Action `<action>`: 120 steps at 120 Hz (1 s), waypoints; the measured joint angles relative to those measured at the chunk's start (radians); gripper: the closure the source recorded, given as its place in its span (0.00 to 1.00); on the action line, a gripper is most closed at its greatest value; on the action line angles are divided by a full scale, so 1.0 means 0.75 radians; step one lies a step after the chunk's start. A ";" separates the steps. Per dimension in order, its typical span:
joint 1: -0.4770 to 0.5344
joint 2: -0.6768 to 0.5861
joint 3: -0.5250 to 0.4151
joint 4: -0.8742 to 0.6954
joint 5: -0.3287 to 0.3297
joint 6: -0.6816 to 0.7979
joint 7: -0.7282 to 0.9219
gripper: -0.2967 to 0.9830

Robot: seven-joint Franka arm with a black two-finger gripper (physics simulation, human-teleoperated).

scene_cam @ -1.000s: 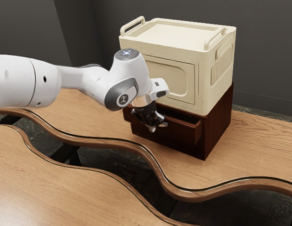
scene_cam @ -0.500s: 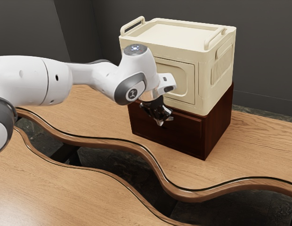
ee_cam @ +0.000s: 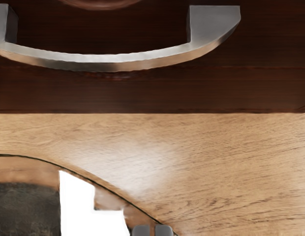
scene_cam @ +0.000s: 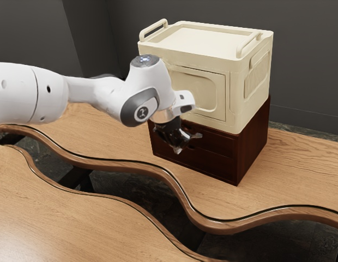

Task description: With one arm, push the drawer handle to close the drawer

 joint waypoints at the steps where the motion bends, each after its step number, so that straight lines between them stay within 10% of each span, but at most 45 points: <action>1: -0.001 -0.030 0.002 -0.037 -0.004 0.002 -0.004 0.84; 20: -0.044 -0.529 0.013 -0.397 -0.041 -0.080 -0.095 0.56; 44: 0.039 -0.620 0.036 -0.251 0.016 -0.371 -0.147 0.36; 120: 0.066 -0.636 0.052 -0.209 0.060 -0.649 -0.096 0.24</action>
